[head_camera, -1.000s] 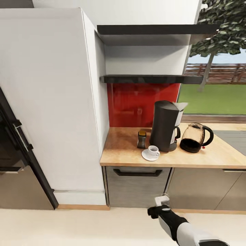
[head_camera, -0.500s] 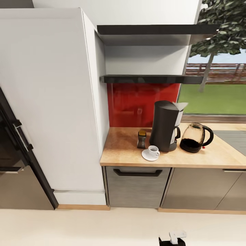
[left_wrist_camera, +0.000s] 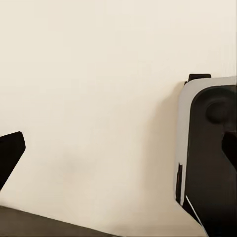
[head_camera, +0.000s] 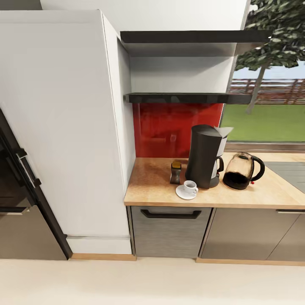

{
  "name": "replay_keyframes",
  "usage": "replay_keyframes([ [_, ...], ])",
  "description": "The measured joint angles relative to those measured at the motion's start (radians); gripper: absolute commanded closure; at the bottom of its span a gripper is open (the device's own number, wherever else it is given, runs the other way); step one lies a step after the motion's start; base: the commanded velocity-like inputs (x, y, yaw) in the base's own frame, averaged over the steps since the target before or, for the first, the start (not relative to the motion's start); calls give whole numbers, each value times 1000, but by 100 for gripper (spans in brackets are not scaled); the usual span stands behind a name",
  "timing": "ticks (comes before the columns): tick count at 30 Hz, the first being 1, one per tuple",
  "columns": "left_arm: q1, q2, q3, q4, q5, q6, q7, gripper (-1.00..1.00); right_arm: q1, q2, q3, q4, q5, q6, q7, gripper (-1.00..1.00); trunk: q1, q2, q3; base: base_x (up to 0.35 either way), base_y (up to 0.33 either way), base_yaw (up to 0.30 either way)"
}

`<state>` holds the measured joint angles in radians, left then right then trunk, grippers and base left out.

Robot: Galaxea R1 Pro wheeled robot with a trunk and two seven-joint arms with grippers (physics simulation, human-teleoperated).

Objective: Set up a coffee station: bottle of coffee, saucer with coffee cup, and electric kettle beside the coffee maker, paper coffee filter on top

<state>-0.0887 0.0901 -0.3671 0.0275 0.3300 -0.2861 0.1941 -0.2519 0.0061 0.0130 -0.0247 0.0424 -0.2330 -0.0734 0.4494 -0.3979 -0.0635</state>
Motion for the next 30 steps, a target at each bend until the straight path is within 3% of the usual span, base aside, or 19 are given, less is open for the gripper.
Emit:
replay_keyframes([
  [1, 6, -4, 0, 6, 0, 10, 1, -100, 10, 1, 1, 0, 0, 56, -1, -100, 0, 0, 0, 0, 0, 0],
  [4, 40, -16, 5, 15, 4, 149, 4, -100, 35, 19, 0, 3, -3, 340, -1, -100, 0, 0, 0, 0, 0, 0],
  [7, 48, -22, 8, 16, 11, 279, 0, -100, 54, 29, 0, 2, -5, 490, -1, -100, 0, 0, 0, 0, 0, 0],
  [9, 50, -24, 9, 16, 15, 330, -2, -100, 61, 33, -1, 1, -7, 533, -1, -100, 0, 0, 0, 0, 0, 0],
  [14, 51, -25, 12, 12, 18, 364, -2, -100, 65, 35, -1, 0, -9, 560, -1, -100, 0, 0, 0, 0, 0, 0],
  [21, 51, -26, 14, 9, 17, 363, -3, -100, 65, 34, 0, 1, -7, 473, -2, -100, 0, 0, 0, 0, 0, 0],
  [30, 53, -26, 13, 8, 16, 359, -3, -100, 65, 34, 0, 1, -6, 415, -5, -100, 0, 0, 0, 0, 0, 0],
])
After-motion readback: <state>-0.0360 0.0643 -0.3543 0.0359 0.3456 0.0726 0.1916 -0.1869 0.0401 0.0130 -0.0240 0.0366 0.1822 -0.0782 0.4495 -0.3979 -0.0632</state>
